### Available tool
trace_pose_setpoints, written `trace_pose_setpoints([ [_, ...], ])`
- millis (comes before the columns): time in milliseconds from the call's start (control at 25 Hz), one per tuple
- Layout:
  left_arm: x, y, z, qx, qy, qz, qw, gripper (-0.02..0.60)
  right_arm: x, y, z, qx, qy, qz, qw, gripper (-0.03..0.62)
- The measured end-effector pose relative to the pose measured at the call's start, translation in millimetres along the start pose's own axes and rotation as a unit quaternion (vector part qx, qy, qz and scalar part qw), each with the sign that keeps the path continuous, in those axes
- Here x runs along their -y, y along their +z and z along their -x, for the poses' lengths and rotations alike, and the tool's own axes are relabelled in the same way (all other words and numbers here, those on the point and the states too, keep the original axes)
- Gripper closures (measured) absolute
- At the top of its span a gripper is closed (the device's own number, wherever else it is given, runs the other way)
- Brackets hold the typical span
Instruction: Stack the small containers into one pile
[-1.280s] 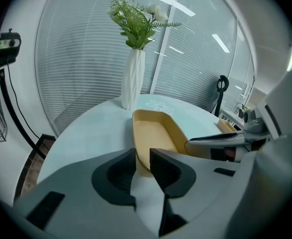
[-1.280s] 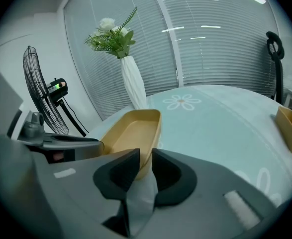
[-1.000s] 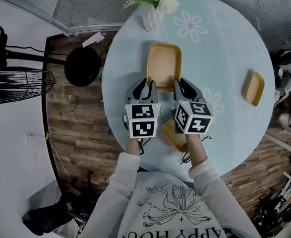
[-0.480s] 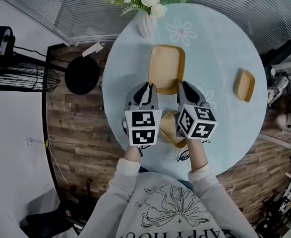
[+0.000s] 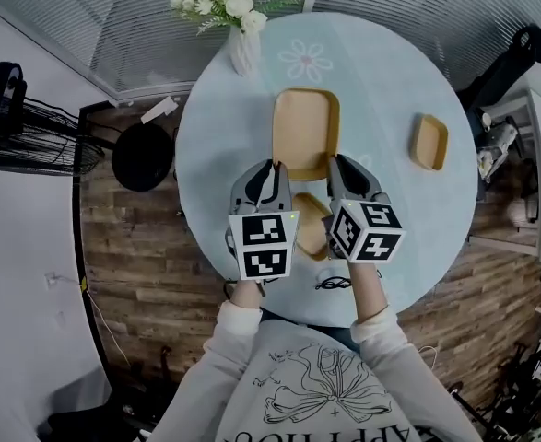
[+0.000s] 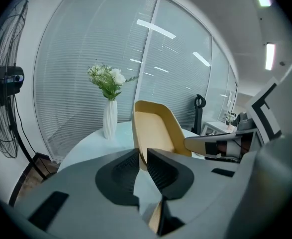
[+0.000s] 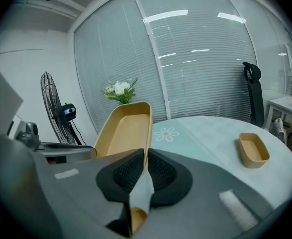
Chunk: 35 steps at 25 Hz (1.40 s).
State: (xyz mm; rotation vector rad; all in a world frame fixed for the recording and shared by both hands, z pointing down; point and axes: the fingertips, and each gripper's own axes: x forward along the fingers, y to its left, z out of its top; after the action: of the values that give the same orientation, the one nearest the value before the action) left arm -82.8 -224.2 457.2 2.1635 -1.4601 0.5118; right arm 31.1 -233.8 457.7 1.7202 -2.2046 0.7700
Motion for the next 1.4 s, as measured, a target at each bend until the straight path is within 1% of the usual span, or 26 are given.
trace_pose_setpoints([
  [160,21,-2,19,0.010,0.008,0.001,0.9999,0.531,6,-1,26,0.008,0.015,0.003,1.000,0.559],
  [320,37,-5,39,0.019,0.031,0.010,0.9993,0.534,7,-3,44,0.003,0.039,0.009,0.999,0.559],
  [480,55,-13,55,0.021,0.055,0.022,0.9980,0.534,13,-5,61,-0.006,0.065,0.029,0.997,0.559],
  [760,90,-27,71,0.027,0.080,0.039,0.9957,0.534,30,-12,84,-0.017,0.100,0.054,0.993,0.559],
  [1160,110,-46,80,0.027,0.117,0.078,0.9897,0.534,40,-24,94,-0.046,0.148,0.082,0.985,0.557],
  [1400,114,-64,85,0.020,0.135,0.097,0.9859,0.532,40,-40,92,-0.075,0.173,0.096,0.977,0.556],
])
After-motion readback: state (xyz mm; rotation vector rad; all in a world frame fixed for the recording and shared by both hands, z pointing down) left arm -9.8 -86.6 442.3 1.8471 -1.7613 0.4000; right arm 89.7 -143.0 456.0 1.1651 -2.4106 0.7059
